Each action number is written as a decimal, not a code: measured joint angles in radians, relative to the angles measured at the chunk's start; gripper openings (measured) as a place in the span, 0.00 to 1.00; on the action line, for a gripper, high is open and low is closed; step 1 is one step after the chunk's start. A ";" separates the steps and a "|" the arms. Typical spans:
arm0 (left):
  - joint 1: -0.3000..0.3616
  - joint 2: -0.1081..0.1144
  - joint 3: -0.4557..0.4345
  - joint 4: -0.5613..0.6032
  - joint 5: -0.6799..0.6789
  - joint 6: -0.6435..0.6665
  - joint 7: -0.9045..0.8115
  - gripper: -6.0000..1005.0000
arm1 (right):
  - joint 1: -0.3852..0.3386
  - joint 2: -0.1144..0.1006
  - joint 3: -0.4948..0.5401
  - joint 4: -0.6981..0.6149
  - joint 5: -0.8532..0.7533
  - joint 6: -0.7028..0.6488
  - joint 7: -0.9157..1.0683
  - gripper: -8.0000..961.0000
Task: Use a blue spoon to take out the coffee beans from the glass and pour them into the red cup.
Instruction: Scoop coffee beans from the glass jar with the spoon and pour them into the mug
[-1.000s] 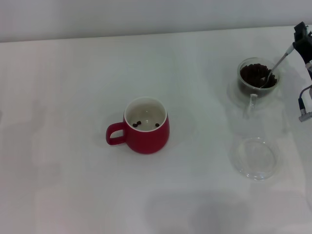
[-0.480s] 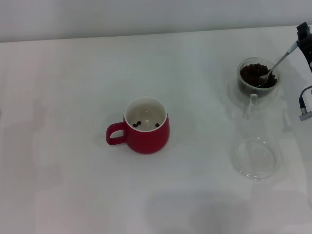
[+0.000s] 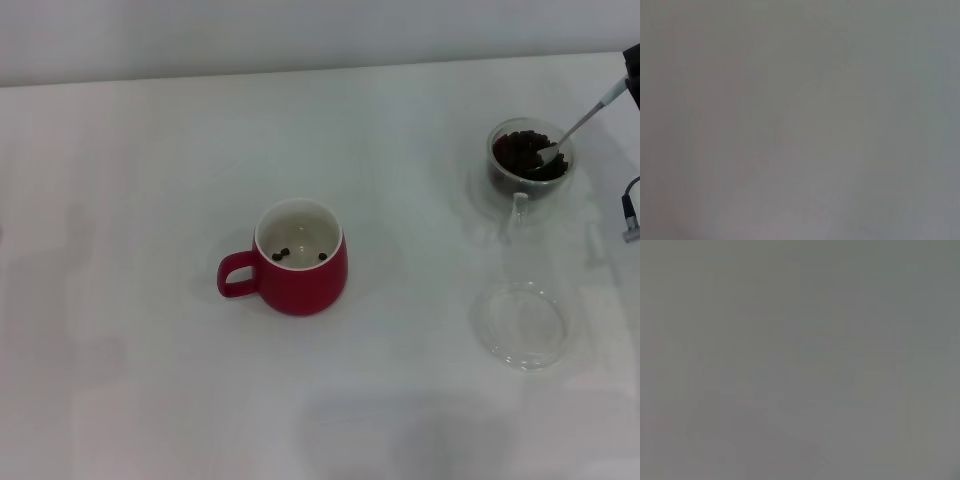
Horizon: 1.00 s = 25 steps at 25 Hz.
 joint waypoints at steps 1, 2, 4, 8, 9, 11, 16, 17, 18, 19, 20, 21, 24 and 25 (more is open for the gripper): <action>0.000 0.000 0.000 0.000 0.000 0.000 0.000 0.87 | 0.000 0.000 0.000 -0.002 0.000 0.000 0.009 0.17; 0.000 0.000 0.000 0.000 0.000 0.000 0.000 0.87 | 0.000 0.000 0.000 -0.009 -0.001 0.000 0.030 0.17; 0.000 0.000 0.000 0.000 0.000 -0.001 0.000 0.87 | 0.000 0.000 0.000 -0.012 -0.002 0.000 0.038 0.17; 0.002 0.000 0.000 0.000 -0.001 -0.001 0.000 0.87 | 0.000 -0.001 -0.003 -0.024 -0.006 0.002 0.070 0.17; 0.002 0.000 0.000 0.000 -0.002 -0.002 0.000 0.87 | 0.000 -0.001 -0.003 -0.025 -0.006 0.003 0.076 0.17; 0.002 0.000 0.000 0.000 -0.002 -0.001 0.000 0.87 | 0.000 -0.001 -0.002 -0.025 -0.006 0.003 0.082 0.17; -0.001 0.000 0.000 0.002 -0.004 -0.002 0.000 0.87 | 0.000 -0.001 -0.001 -0.027 -0.003 0.004 0.086 0.17; -0.002 0.000 0.000 0.002 -0.005 -0.001 0.000 0.87 | 0.000 -0.002 0.000 -0.027 -0.002 0.004 0.092 0.17; -0.002 0.000 0.000 0.002 -0.006 -0.002 0.000 0.87 | 0.000 -0.002 0.000 -0.029 -0.002 0.003 0.099 0.17; -0.002 0.000 0.000 0.004 -0.009 -0.002 0.000 0.87 | -0.002 -0.002 -0.002 -0.036 -0.005 -0.002 0.125 0.17; -0.002 0.000 0.000 0.004 -0.009 -0.002 0.000 0.87 | -0.002 -0.002 -0.002 -0.036 -0.005 -0.002 0.125 0.17; -0.002 0.000 0.000 0.004 -0.009 -0.002 0.000 0.87 | -0.004 -0.002 -0.005 -0.042 -0.006 -0.005 0.139 0.17; -0.003 0.000 0.000 0.005 -0.010 -0.002 0.000 0.87 | -0.010 -0.002 -0.011 -0.050 -0.008 -0.022 0.168 0.17; -0.003 0.000 0.000 0.005 -0.011 -0.002 0.000 0.87 | -0.013 -0.002 -0.012 -0.051 -0.008 -0.032 0.176 0.17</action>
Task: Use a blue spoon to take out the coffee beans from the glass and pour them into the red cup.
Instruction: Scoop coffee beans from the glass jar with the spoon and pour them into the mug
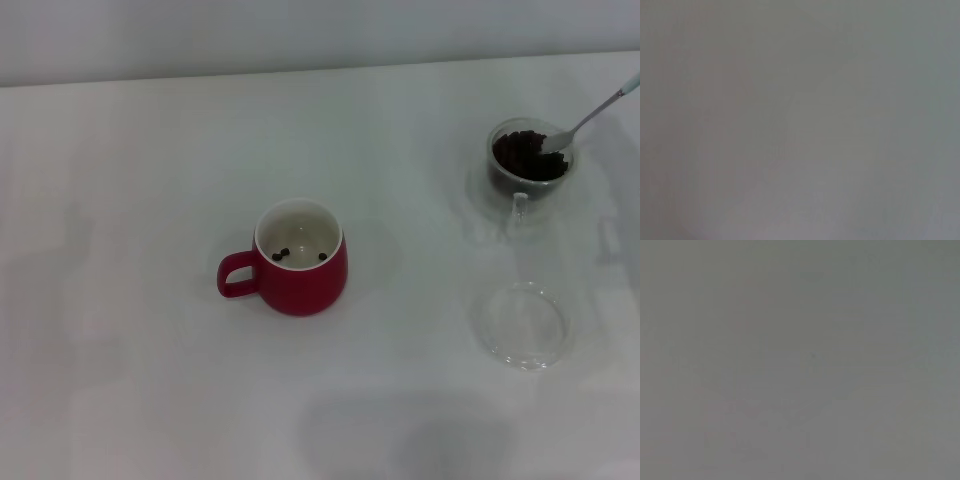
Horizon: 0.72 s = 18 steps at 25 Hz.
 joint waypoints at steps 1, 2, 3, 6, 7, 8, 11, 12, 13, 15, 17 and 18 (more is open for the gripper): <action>-0.001 0.000 0.000 0.000 0.000 0.000 0.000 0.87 | -0.003 0.000 -0.001 0.000 -0.002 -0.013 0.009 0.17; -0.001 0.000 0.000 0.000 0.000 0.000 0.000 0.87 | -0.005 0.000 -0.002 -0.001 -0.004 -0.019 0.013 0.17; -0.001 0.000 0.000 0.000 0.000 0.000 0.000 0.87 | -0.007 0.000 -0.002 -0.003 -0.010 -0.029 0.023 0.17; -0.003 0.000 0.000 0.001 0.000 0.000 0.000 0.87 | -0.009 0.000 -0.005 -0.010 -0.023 -0.037 0.031 0.17; -0.003 0.000 0.000 0.001 0.000 0.000 0.000 0.87 | -0.007 0.000 -0.008 -0.013 -0.024 -0.038 0.028 0.17; -0.005 0.000 0.000 0.001 0.000 0.000 0.000 0.87 | -0.006 0.000 -0.010 -0.015 -0.025 -0.038 0.022 0.17; -0.009 0.000 0.000 0.002 0.000 0.000 0.000 0.87 | 0.000 0.001 -0.015 -0.019 -0.026 -0.039 -0.009 0.17; -0.009 0.000 0.000 0.003 0.000 0.000 0.000 0.87 | 0.002 0.001 -0.015 -0.019 -0.026 -0.040 -0.017 0.17; -0.010 0.000 0.000 0.003 0.000 0.000 0.000 0.87 | 0.003 0.001 -0.015 -0.019 -0.026 -0.040 -0.022 0.17; -0.011 0.000 0.000 0.003 -0.001 0.000 0.000 0.87 | 0.004 0.002 -0.015 -0.021 -0.026 -0.041 -0.031 0.17; -0.011 0.000 0.000 0.003 -0.001 0.000 0.000 0.87 | 0.005 0.003 -0.015 -0.023 -0.026 -0.041 -0.044 0.17; -0.011 0.000 0.000 0.003 -0.002 0.000 0.000 0.87 | 0.006 0.003 -0.015 -0.024 -0.026 -0.041 -0.050 0.17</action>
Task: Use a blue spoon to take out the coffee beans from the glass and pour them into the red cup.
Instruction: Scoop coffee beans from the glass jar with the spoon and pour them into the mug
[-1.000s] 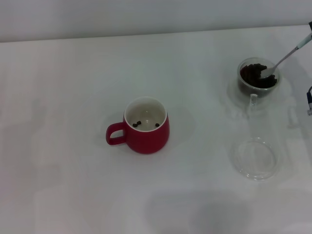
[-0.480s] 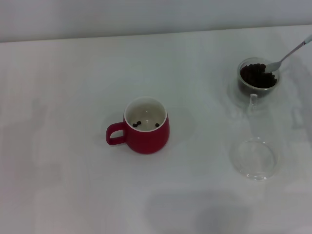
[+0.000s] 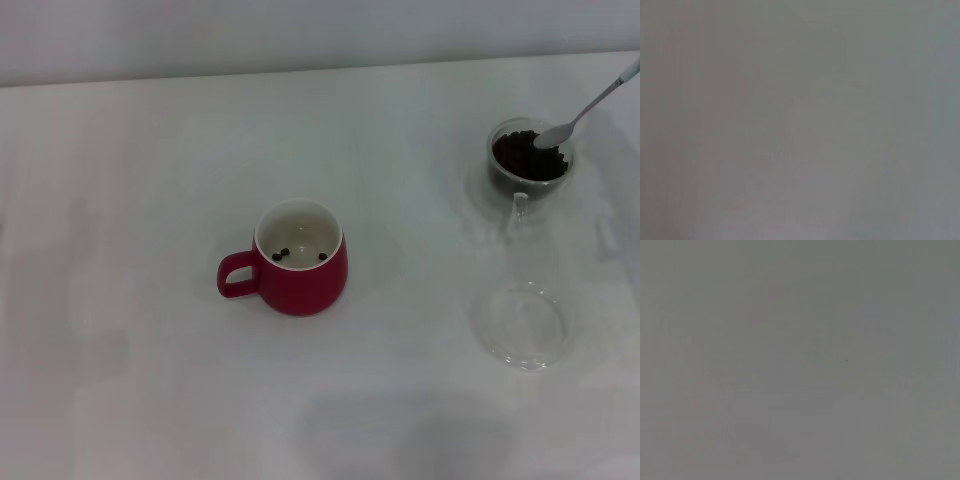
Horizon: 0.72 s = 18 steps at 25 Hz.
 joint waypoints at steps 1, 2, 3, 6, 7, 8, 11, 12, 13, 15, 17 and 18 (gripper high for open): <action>0.000 0.000 0.000 0.000 0.000 0.000 0.000 0.87 | 0.001 0.000 0.000 0.000 0.000 0.000 -0.006 0.17; 0.000 0.000 0.000 0.000 -0.001 0.000 0.000 0.87 | 0.002 0.000 0.000 -0.001 0.000 0.000 -0.014 0.17; 0.000 0.000 0.000 0.000 -0.002 0.000 0.000 0.87 | 0.004 0.000 -0.001 -0.001 0.000 0.000 -0.027 0.17; -0.003 0.000 0.000 0.000 -0.011 0.001 0.000 0.87 | 0.012 0.000 -0.001 0.000 -0.001 -0.009 -0.091 0.17; -0.003 0.000 0.000 0.000 -0.012 0.001 0.000 0.87 | 0.015 0.001 -0.001 0.002 -0.003 -0.016 -0.121 0.17; -0.003 0.000 0.000 0.000 -0.012 0.002 0.000 0.87 | 0.018 0.001 -0.001 0.003 -0.008 -0.023 -0.147 0.17; -0.004 0.000 0.000 0.000 -0.014 0.002 0.000 0.87 | 0.027 0.002 -0.001 0.006 -0.041 -0.055 -0.228 0.17; -0.004 0.000 0.000 0.000 -0.014 0.002 0.000 0.87 | 0.027 0.002 -0.001 0.006 -0.041 -0.055 -0.228 0.17; -0.004 0.000 0.000 0.000 -0.015 0.002 0.000 0.87 | 0.027 0.003 -0.001 0.007 -0.053 -0.062 -0.243 0.17; -0.005 0.000 0.000 0.000 -0.015 0.001 0.000 0.87 | 0.027 0.003 -0.001 0.007 -0.089 -0.083 -0.277 0.17; -0.006 0.000 0.000 0.000 -0.015 0.001 0.000 0.87 | 0.024 0.002 0.000 0.007 -0.103 -0.093 -0.292 0.17; -0.007 0.000 0.000 0.000 -0.015 0.001 0.000 0.87 | 0.023 0.002 0.000 0.007 -0.110 -0.098 -0.304 0.17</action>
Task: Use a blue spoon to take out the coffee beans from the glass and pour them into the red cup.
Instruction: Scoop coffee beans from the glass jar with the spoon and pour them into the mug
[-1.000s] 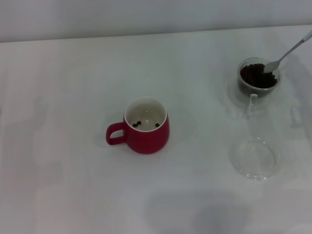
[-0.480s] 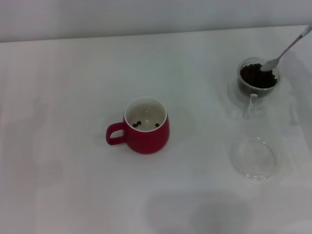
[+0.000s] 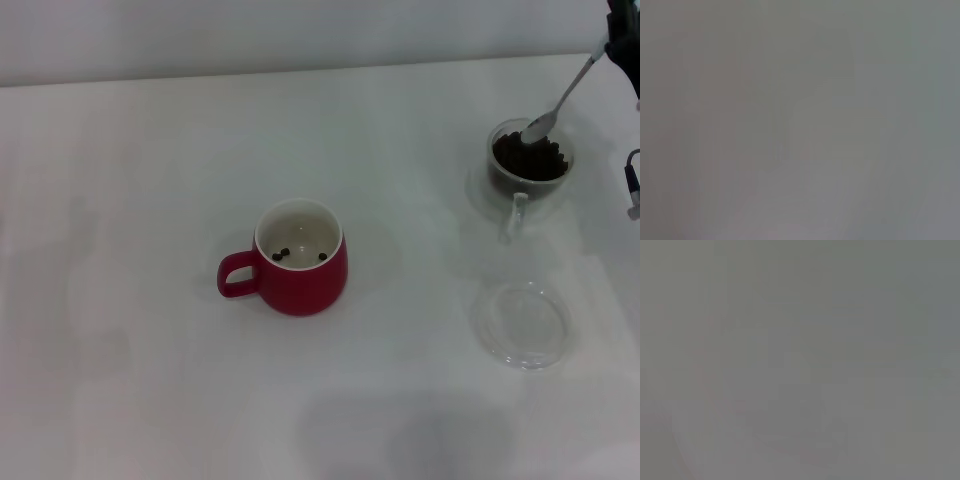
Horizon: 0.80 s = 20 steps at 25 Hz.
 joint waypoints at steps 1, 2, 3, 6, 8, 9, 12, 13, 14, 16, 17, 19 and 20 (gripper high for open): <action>-0.001 0.000 0.000 0.000 0.000 0.000 0.000 0.87 | -0.002 0.000 0.000 0.000 -0.008 -0.005 -0.014 0.17; -0.002 0.000 0.000 0.000 0.000 0.000 0.000 0.87 | -0.003 0.000 0.000 0.001 -0.015 -0.008 -0.029 0.17; -0.004 0.000 0.000 0.000 0.000 0.000 0.000 0.87 | -0.005 0.000 -0.002 0.000 -0.024 -0.008 -0.052 0.17; -0.005 0.000 0.000 0.000 0.000 0.000 0.000 0.87 | -0.006 -0.001 -0.007 -0.002 -0.036 -0.008 -0.078 0.17; -0.005 0.000 0.000 0.000 0.000 -0.001 0.000 0.87 | -0.006 -0.002 -0.009 -0.003 -0.044 -0.005 -0.106 0.17; -0.005 0.000 0.000 0.000 0.000 -0.001 0.000 0.87 | -0.006 -0.002 -0.010 -0.003 -0.046 -0.004 -0.122 0.17; -0.005 0.000 0.000 0.000 0.000 0.000 0.000 0.87 | -0.005 -0.002 -0.010 0.001 -0.047 -0.001 -0.177 0.17; -0.005 0.000 0.000 0.000 0.000 0.000 0.000 0.87 | -0.004 -0.001 -0.010 0.002 -0.048 0.000 -0.190 0.17; -0.005 0.000 0.000 0.000 0.000 0.000 0.000 0.87 | -0.003 -0.001 -0.011 0.003 -0.048 0.001 -0.206 0.17; -0.005 0.000 0.000 0.000 0.000 0.001 0.000 0.87 | -0.002 -0.001 -0.011 0.006 -0.048 0.002 -0.233 0.17; -0.005 0.000 0.000 0.000 0.000 0.001 0.000 0.87 | -0.001 -0.001 -0.012 0.009 -0.048 0.003 -0.250 0.17; -0.005 0.000 0.000 0.000 0.000 0.003 0.000 0.87 | 0.000 -0.001 -0.012 0.013 -0.048 0.005 -0.281 0.17; -0.005 0.000 0.000 0.000 0.000 0.004 0.000 0.87 | 0.001 -0.001 -0.013 0.015 -0.048 0.008 -0.298 0.17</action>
